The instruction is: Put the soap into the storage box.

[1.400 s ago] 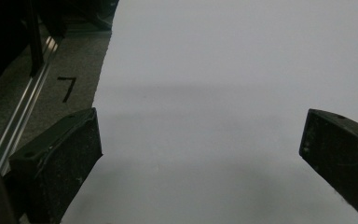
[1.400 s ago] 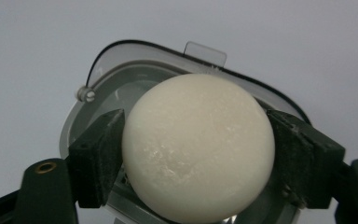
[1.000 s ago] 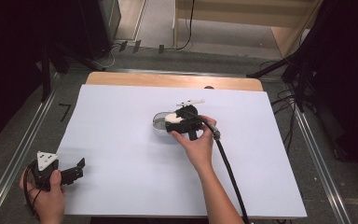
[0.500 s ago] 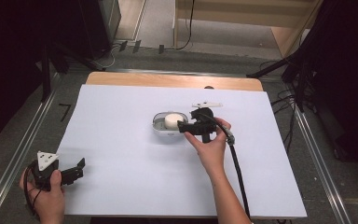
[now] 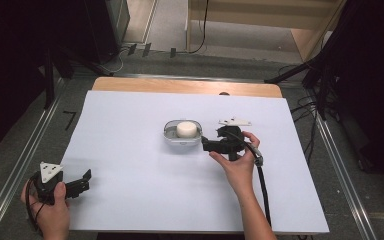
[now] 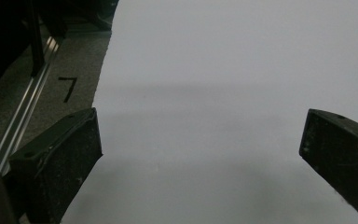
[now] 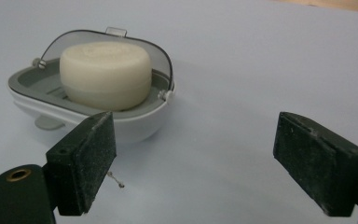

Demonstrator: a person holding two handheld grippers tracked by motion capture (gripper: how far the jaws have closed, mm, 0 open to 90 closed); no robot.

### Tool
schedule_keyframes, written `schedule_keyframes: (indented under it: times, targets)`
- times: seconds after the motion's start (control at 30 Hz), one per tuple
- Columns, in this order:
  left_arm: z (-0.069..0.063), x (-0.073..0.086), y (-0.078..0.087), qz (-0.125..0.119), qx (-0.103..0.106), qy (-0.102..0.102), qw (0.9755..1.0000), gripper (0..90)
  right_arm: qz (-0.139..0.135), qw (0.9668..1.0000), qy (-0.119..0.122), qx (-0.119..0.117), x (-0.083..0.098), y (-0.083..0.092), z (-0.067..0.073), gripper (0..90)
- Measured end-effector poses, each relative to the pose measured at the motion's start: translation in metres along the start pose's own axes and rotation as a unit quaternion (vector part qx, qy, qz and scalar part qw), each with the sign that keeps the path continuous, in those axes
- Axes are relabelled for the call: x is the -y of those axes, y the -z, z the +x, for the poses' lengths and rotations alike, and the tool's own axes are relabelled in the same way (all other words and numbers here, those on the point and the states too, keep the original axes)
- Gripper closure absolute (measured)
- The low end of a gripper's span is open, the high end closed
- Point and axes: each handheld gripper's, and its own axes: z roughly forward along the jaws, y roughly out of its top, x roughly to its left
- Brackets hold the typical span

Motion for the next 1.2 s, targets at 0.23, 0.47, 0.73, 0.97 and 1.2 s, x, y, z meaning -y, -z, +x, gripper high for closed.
schedule_keyframes:
  times: [0.23, 0.47, 0.73, 0.97, 1.2]
  targets:
    - [0.0, 0.0, 0.0, 0.0, 0.001, 0.0, 1.0, 0.0, 0.024, 0.9992, -0.005, 0.032, 0.029, 0.001, -0.019, 13.2]
    - [0.0, 0.0, 0.0, 0.0, -0.001, -0.001, 1.0, 0.0, 0.026, 0.9984, -0.01, 0.05, 0.057, 0.018, -0.045, 10.9]
    - [0.0, 0.0, 0.0, 0.0, -0.002, -0.001, 1.0, 0.0, 0.017, 0.998, -0.03, 0.053, 0.085, 0.045, -0.078, 8.8]
    - [0.0, 0.0, 0.0, -0.001, -0.002, -0.002, 1.0, 0.0, 0.021, 0.9968, -0.054, 0.055, 0.107, 0.065, -0.107, 2.3]
    - [0.0, 0.0, 0.0, -0.002, 0.0, 0.0, 1.0, 0.0, 0.026, 0.9941, -0.065, 0.083, 0.121, 0.083, -0.129, 0.0]
